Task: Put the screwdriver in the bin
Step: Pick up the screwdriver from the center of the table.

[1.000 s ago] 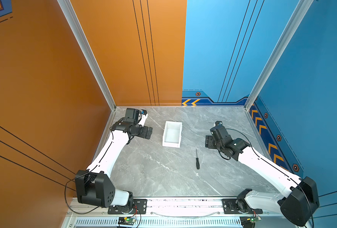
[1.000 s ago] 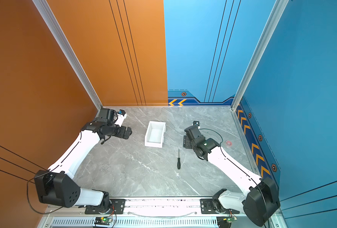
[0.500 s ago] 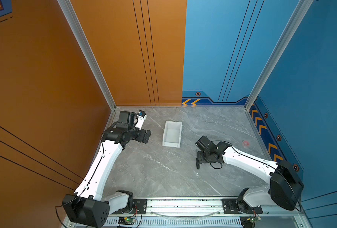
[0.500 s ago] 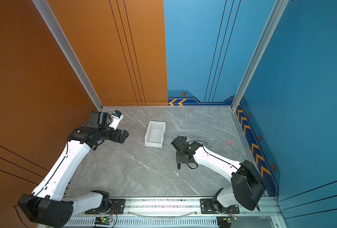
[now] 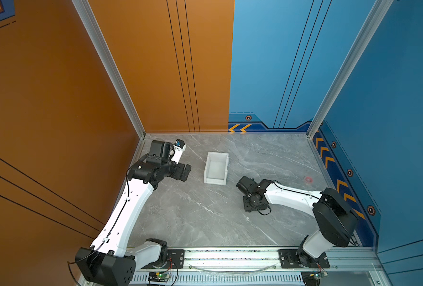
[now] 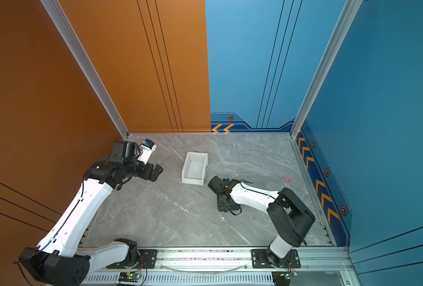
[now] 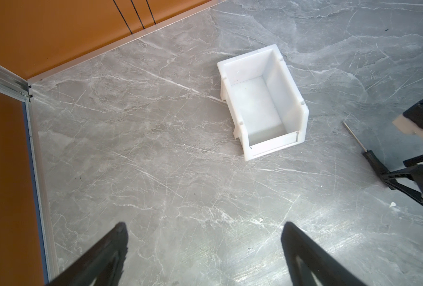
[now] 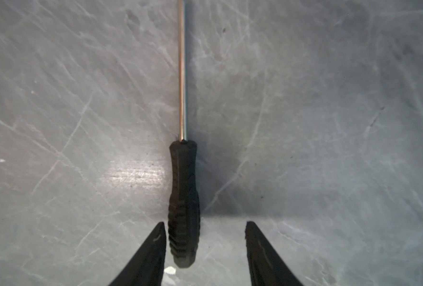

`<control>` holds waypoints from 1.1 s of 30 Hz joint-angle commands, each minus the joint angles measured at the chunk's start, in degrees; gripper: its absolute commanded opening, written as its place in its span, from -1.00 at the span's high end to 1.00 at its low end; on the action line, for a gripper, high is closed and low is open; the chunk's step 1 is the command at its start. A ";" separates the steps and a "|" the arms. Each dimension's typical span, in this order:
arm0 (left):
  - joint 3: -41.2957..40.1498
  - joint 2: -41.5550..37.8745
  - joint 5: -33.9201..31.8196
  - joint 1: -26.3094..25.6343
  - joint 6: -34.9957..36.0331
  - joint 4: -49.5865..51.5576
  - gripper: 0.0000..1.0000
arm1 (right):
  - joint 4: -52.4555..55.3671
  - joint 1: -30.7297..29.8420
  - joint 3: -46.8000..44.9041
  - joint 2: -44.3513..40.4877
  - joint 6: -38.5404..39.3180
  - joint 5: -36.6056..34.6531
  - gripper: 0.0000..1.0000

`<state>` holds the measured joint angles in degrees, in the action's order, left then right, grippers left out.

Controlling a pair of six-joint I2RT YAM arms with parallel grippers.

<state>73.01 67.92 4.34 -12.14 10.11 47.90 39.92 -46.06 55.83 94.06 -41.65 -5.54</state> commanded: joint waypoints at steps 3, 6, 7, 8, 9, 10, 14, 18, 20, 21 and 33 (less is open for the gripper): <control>-0.66 -0.33 -0.48 -0.64 0.17 1.27 -0.96 | 0.37 -0.52 2.42 2.49 -1.25 0.06 0.01; -0.68 -0.26 -0.67 -0.73 0.18 1.32 -0.96 | 0.25 -0.41 2.44 3.68 -1.27 -0.12 0.07; -0.66 -0.16 -0.73 -0.83 0.20 1.32 -0.96 | 0.04 -0.43 2.48 3.95 -1.09 -0.04 0.10; -0.68 -0.19 -0.82 -0.87 0.23 1.32 -0.96 | -0.06 -0.43 2.50 4.22 -1.07 0.09 0.14; -0.62 -0.08 -0.88 -0.95 0.31 1.27 -0.96 | -0.19 -0.48 2.53 4.41 -1.01 0.18 0.16; -0.59 -0.10 -1.00 -1.00 0.35 1.31 -0.96 | -0.22 -0.44 2.66 4.54 -0.98 0.26 0.18; -0.26 0.06 -1.50 -1.22 0.53 1.31 -0.96 | -0.37 -0.39 2.77 4.72 -0.72 0.18 0.26; -0.17 0.50 -2.05 -1.30 0.79 1.30 -0.96 | -0.37 -0.15 2.70 4.68 -0.37 0.52 0.38; -0.24 0.63 -2.27 -1.31 0.88 1.29 -0.96 | -0.51 -0.17 2.53 4.57 -0.28 0.68 0.49; -0.32 0.72 -2.32 -1.29 0.86 1.27 -0.96 | -0.54 -0.17 2.45 4.47 -0.29 0.71 0.53; -0.07 0.45 -2.88 -1.39 0.80 1.21 -0.96 | -0.92 0.16 3.73 0.23 0.22 0.57 0.63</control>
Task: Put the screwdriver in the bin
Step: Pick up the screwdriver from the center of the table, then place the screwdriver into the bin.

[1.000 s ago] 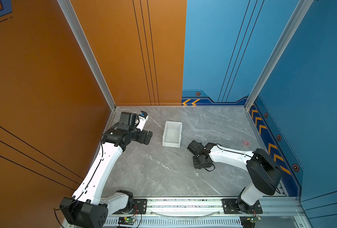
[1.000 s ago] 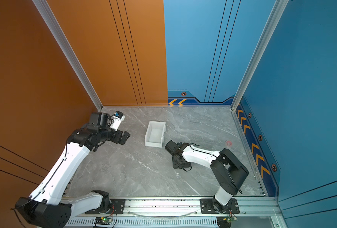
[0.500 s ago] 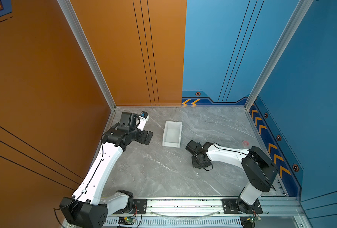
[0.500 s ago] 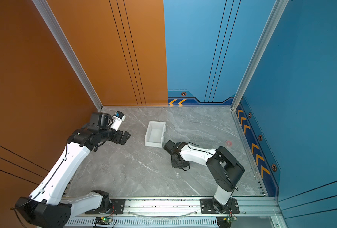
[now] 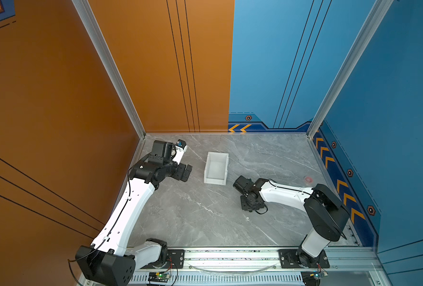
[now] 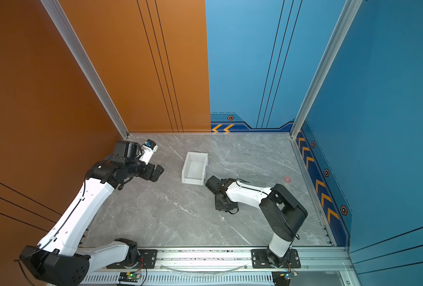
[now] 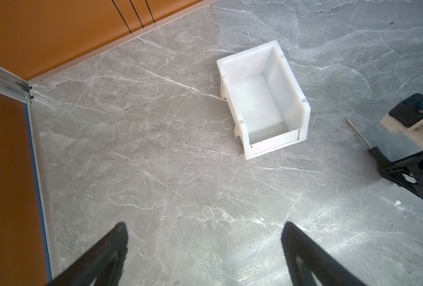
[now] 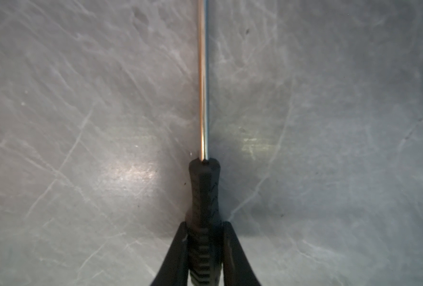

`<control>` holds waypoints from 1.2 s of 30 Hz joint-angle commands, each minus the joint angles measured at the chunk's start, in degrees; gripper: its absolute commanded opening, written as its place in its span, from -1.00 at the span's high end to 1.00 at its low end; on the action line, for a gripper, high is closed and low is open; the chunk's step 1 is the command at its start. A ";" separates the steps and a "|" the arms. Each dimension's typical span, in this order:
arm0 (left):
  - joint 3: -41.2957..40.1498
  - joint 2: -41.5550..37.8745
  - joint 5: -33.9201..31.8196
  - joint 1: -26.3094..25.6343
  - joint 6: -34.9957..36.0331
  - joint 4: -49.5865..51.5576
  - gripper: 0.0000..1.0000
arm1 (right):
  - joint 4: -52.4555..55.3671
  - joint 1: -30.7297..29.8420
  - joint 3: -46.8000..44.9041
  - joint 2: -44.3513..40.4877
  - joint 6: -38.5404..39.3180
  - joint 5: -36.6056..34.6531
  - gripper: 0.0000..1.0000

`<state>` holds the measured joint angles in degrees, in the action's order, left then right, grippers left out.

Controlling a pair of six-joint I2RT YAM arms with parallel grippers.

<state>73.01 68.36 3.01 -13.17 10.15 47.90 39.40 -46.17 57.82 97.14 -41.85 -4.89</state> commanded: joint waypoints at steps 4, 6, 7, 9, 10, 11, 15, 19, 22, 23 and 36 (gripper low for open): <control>-0.17 0.24 -2.54 -0.34 0.83 1.16 -0.96 | -0.21 0.96 2.79 -4.79 0.97 0.47 0.63; -0.36 0.36 -2.47 -0.26 0.83 1.15 -0.96 | 0.38 1.43 3.50 -5.91 1.23 0.64 0.63; -0.48 0.36 -2.18 -0.27 0.70 1.18 -0.96 | 0.70 1.66 3.85 -6.69 1.40 0.58 0.63; -0.51 0.38 -1.71 -0.20 0.59 1.23 -0.96 | 1.06 2.00 4.43 -8.12 1.78 -0.21 0.62; -0.48 0.44 -1.65 -0.23 0.63 1.19 -0.96 | 1.33 2.17 4.90 -8.74 2.06 -0.65 0.62; -0.35 0.53 -1.76 -0.24 0.57 1.18 -0.96 | 1.61 2.38 5.46 -9.26 2.35 -0.87 0.61; 0.02 0.90 -1.92 -0.17 0.23 1.23 -0.95 | 3.35 3.28 8.39 -10.12 3.66 -1.17 0.61; -0.31 1.29 -1.50 0.05 0.04 1.14 -0.96 | 5.97 3.91 11.82 -9.11 5.67 -2.37 0.60; -0.59 1.34 -1.36 0.16 -0.25 1.06 -0.96 | 7.36 4.09 15.20 -8.27 6.63 -2.45 0.60; -0.67 1.33 -1.02 0.20 -0.36 1.05 -0.96 | 7.98 4.10 16.67 -7.95 7.07 -2.67 0.60; 0.04 1.07 -0.80 0.25 -1.08 1.11 -0.96 | 10.55 3.31 36.52 3.31 12.11 -1.33 0.59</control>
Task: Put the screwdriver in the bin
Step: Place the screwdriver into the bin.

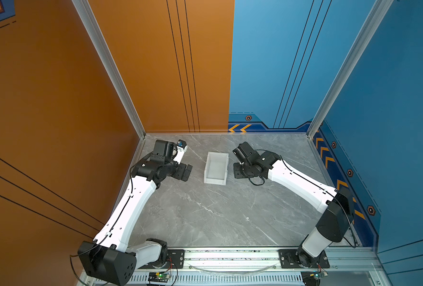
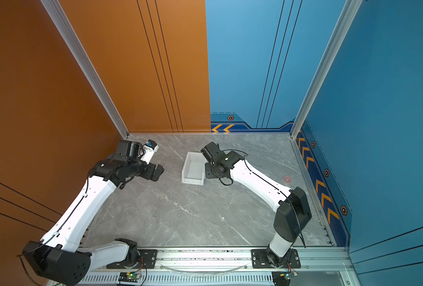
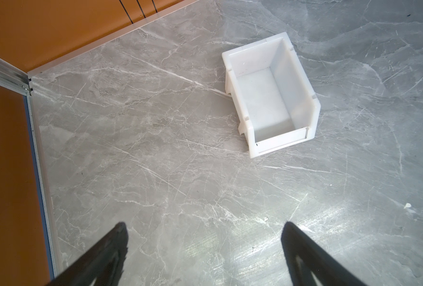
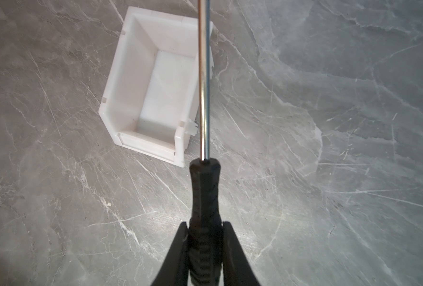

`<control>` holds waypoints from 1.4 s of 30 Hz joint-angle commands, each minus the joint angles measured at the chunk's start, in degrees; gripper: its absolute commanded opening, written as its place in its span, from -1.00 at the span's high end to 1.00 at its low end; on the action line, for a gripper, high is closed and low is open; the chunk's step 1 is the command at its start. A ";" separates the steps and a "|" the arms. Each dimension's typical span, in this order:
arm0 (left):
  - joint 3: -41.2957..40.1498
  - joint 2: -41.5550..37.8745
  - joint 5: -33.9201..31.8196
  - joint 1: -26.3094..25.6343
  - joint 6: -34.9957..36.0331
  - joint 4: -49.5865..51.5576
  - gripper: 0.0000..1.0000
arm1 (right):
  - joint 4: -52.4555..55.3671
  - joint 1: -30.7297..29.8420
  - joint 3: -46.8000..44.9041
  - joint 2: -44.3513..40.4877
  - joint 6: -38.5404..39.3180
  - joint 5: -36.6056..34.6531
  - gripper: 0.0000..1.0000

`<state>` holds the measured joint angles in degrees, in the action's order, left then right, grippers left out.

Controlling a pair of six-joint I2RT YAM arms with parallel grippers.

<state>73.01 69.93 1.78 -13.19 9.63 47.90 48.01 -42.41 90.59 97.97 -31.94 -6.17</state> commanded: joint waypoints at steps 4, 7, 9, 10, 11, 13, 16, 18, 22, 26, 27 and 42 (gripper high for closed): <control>-0.24 -0.67 0.33 0.56 -0.69 1.07 -0.96 | 1.99 -1.38 9.94 7.99 3.21 1.08 0.59; -0.15 -0.77 0.46 0.85 -1.00 1.06 -0.96 | 2.00 -1.89 14.84 12.02 3.73 2.21 0.58; 0.01 -0.93 0.50 1.08 -1.10 1.08 -0.96 | 1.96 -2.12 17.35 14.44 4.06 2.61 0.59; 0.09 -0.94 0.50 1.28 -1.21 1.13 -0.96 | 1.99 -2.15 18.78 15.76 4.08 2.85 0.58; 0.19 -0.95 0.62 1.39 -1.31 1.13 -0.96 | 2.00 -2.20 20.11 17.08 4.18 3.22 0.58; 0.42 -0.90 1.61 1.52 -1.37 1.21 -0.96 | 2.00 -2.21 22.30 19.22 4.27 3.06 0.58; 0.75 -1.28 3.61 1.56 -1.39 1.23 -0.96 | 1.96 -2.18 24.79 22.63 4.01 2.60 0.58; 0.99 -1.64 4.33 1.59 -1.36 1.21 -0.96 | 1.95 -2.17 25.92 24.14 3.95 2.37 0.58; 2.19 -2.08 3.46 1.54 -0.89 1.35 -0.96 | 2.00 -1.81 27.04 26.67 3.31 2.36 0.58; 2.40 -2.08 3.99 1.51 -1.24 1.40 -0.96 | 1.89 -0.91 27.69 29.04 2.42 2.81 0.58; 2.23 -2.18 4.20 1.53 -1.44 1.34 -0.96 | 1.96 -0.75 27.99 29.62 2.41 2.69 0.58; 1.12 -2.87 4.20 1.73 -1.60 1.29 -0.96 | 1.82 -0.28 33.84 37.57 3.04 6.04 0.56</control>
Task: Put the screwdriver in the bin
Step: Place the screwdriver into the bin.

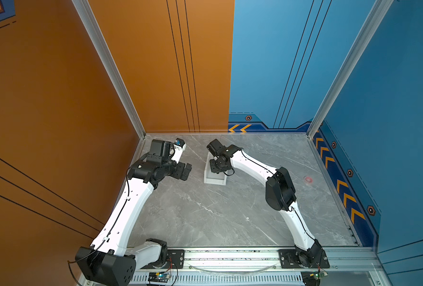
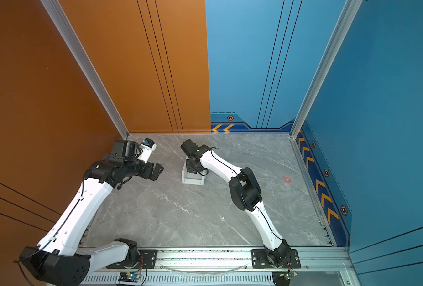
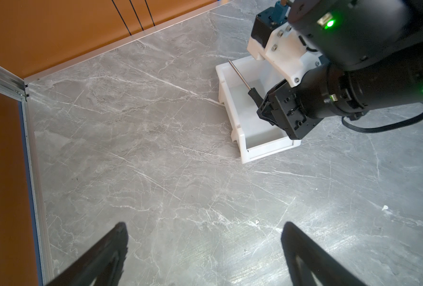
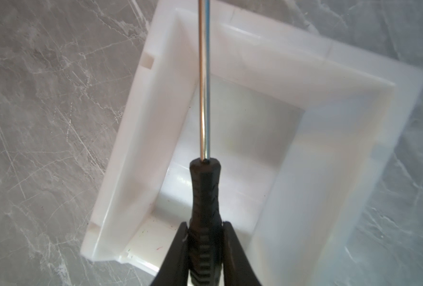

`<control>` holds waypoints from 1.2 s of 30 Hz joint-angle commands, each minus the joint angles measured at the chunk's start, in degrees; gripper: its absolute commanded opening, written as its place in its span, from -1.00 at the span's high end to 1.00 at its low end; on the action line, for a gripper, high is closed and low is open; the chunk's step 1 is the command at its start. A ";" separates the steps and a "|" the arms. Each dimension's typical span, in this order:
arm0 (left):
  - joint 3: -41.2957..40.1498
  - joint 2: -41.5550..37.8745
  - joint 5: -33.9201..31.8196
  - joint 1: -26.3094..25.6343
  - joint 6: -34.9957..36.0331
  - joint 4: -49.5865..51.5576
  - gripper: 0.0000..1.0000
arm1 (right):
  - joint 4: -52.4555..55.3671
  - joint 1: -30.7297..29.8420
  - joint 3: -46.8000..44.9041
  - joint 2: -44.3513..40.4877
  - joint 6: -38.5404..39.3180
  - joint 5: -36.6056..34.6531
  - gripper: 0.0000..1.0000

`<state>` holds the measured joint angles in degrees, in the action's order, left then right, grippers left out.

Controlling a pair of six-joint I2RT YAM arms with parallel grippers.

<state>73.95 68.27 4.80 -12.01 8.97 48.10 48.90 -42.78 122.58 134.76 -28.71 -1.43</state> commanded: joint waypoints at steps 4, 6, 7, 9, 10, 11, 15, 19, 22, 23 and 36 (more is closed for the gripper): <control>0.22 -0.99 1.28 0.66 -1.06 1.12 -0.96 | 0.93 0.07 2.29 1.71 -0.12 1.76 0.56; 0.20 -0.97 1.30 0.67 -1.15 1.12 -0.96 | 0.97 0.19 2.55 2.32 -0.12 2.37 0.56; 0.31 -0.95 1.31 0.72 -1.14 1.07 -0.96 | 0.98 0.33 2.57 2.49 -0.18 2.65 0.56; 0.31 -1.03 1.18 0.72 -1.07 1.12 -0.96 | 0.97 0.22 2.57 2.70 -0.21 2.79 0.56; 0.31 -1.12 1.10 0.75 -1.07 1.10 -0.96 | 0.99 0.12 2.57 2.70 -0.18 3.01 0.56; 0.24 -1.20 1.10 0.72 -1.06 1.05 -0.96 | 0.98 0.09 2.44 2.62 -0.21 3.25 0.56; 0.05 -1.13 1.20 0.85 -1.10 1.11 -0.96 | 1.13 -0.43 2.48 1.94 0.80 3.93 0.56; 0.31 -1.03 1.20 0.80 -1.21 1.12 -0.96 | 2.27 -0.26 2.48 1.95 0.85 4.01 0.55; 0.58 -0.86 1.27 0.93 -1.32 1.12 -0.96 | 3.11 -0.23 2.15 1.91 1.11 3.29 0.55; 0.66 -0.84 1.36 0.91 -1.40 1.09 -0.96 | 3.16 -0.24 1.92 1.83 1.20 3.07 0.55; 0.91 -0.01 1.07 0.89 -1.41 1.03 -0.96 | 3.91 -0.02 2.44 2.48 2.45 0.70 0.52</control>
<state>73.95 68.14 4.82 -11.64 8.10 48.10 50.65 -43.07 123.59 136.31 -27.18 1.28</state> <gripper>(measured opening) 0.979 0.242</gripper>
